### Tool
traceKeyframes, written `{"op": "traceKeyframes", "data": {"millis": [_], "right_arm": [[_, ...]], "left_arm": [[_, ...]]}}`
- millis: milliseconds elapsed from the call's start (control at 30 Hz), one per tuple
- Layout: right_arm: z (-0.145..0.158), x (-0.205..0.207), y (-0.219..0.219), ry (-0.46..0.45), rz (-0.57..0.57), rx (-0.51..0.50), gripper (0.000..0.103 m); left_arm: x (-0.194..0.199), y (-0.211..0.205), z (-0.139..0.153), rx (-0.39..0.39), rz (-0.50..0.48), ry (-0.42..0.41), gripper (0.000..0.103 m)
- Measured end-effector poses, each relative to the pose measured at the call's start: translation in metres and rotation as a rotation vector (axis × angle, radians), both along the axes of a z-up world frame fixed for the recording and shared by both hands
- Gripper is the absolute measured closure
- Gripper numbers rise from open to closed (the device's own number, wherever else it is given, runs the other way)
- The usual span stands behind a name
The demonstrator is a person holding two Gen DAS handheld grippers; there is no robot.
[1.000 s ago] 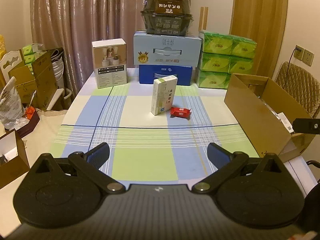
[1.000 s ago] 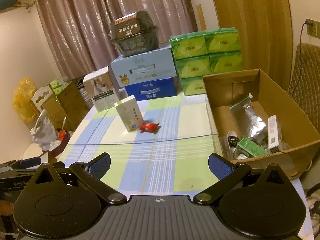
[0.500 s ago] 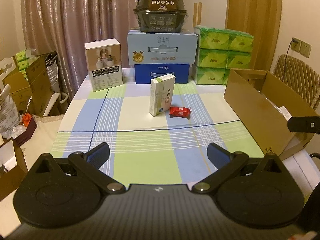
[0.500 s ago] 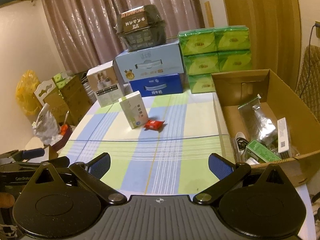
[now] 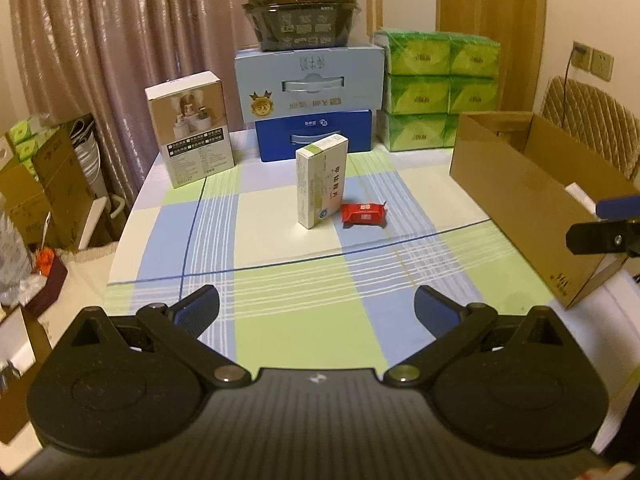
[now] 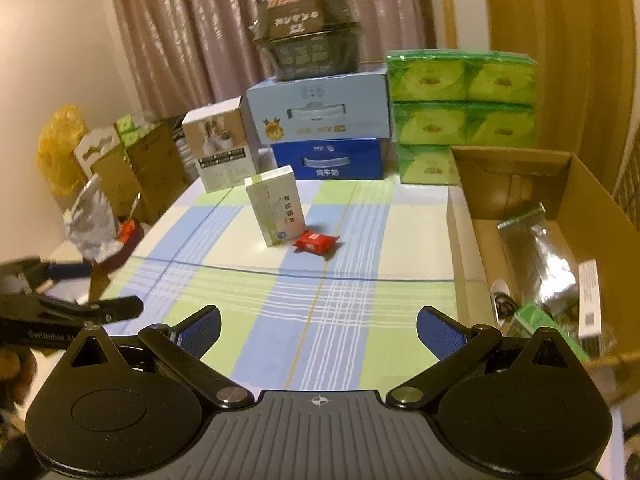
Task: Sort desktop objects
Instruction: 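Reach the left tool to the medicine box while the right approaches the red candy, then grasp the white-green medicine box with the left tool while the right grasps the red candy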
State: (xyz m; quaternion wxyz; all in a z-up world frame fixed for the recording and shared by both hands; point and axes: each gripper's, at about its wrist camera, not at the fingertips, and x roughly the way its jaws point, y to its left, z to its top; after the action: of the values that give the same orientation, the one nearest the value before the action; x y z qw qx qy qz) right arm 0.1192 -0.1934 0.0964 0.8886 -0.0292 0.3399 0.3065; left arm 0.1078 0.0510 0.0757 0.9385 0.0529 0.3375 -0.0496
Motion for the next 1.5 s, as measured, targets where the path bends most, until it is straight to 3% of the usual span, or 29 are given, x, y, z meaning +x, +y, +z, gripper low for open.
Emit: {"op": "traceKeyframes", "data": {"millis": [333,700,933,1033,1267,1500], "right_arm": [[-0.027,0.038,0.036,-0.009,0.146,-0.104,0.002],[-0.048,0.115,0.088,-0.033,0.299,-0.267,0.002],[-0.069,0.151,0.124,-0.067,0.468,-0.378,0.015],[-0.081,0.165,0.137,-0.068,0.531,-0.413,0.020],[-0.103,0.206,0.157,-0.032,0.557,-0.434,0.032],[-0.129,0.221,0.175,-0.016,0.620,-0.474,0.046]], "left_arm": [[0.044,0.008,-0.013,0.068,-0.114,-0.016,0.001],[0.122,0.010,-0.036,0.153,-0.298,-0.002,0.001],[0.178,0.012,-0.047,0.192,-0.368,-0.014,0.001],[0.199,0.017,-0.056,0.158,-0.395,0.016,0.007],[0.228,0.017,-0.080,0.184,-0.457,0.034,0.014],[0.247,0.015,-0.090,0.166,-0.501,0.015,0.019]]}}
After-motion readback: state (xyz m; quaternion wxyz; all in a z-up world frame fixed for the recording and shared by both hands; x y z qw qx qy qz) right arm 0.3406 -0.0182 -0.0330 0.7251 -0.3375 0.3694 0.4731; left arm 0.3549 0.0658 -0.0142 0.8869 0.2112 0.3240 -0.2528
